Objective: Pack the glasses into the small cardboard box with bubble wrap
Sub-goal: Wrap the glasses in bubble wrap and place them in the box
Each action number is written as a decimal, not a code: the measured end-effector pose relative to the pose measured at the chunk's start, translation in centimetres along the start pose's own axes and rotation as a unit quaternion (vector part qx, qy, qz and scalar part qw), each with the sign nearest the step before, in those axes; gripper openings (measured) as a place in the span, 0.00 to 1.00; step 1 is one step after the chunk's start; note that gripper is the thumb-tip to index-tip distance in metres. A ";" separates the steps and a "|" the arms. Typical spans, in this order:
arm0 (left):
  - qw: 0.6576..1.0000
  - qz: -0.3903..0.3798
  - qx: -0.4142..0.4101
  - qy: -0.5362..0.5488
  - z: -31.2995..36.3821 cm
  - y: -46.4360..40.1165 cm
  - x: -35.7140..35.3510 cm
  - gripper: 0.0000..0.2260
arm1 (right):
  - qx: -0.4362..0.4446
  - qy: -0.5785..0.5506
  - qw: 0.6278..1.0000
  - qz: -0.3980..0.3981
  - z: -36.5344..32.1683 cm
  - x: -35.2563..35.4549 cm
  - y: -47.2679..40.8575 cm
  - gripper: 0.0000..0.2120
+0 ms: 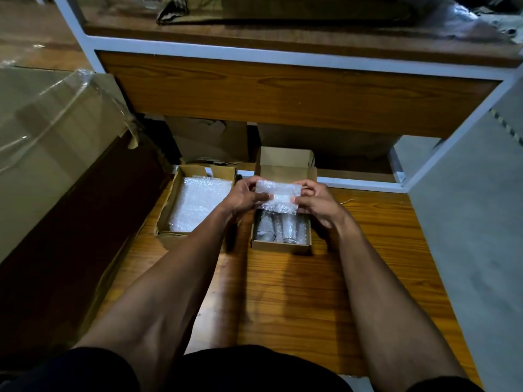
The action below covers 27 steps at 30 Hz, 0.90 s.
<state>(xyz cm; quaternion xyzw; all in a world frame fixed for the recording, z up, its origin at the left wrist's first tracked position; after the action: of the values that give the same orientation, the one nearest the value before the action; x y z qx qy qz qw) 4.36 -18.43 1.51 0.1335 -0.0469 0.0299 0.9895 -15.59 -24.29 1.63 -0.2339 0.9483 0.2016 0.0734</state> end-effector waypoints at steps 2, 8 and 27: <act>1.000 -0.009 -0.014 -0.013 0.1 -0.1 0.0 0.09 | 0.007 0.007 1.000 0.006 0.0 0.2 -0.1 0.14; 0.999 -0.020 -0.032 -0.036 0.2 -0.3 -0.1 0.09 | 0.030 0.008 1.000 0.008 -0.4 0.2 0.0 0.09; 0.997 0.013 0.044 -0.060 -0.3 -0.8 0.1 0.13 | 0.057 0.064 0.996 0.020 -0.7 1.0 0.0 0.11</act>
<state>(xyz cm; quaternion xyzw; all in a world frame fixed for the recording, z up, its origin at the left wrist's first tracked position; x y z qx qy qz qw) 4.51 -19.12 1.07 0.1774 -0.1062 0.0364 0.9777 -16.51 -25.03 2.05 -0.2226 0.9655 0.1335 0.0212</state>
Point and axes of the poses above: each hand's wrist, its own y-axis away from the middle knuckle, its own x-axis out of the back of the hand, z = x × y, the point moved 6 cm from there along -y, towards the middle knuckle, and after that the axes turned 12 degrees about -y, right-handed, at the moved point
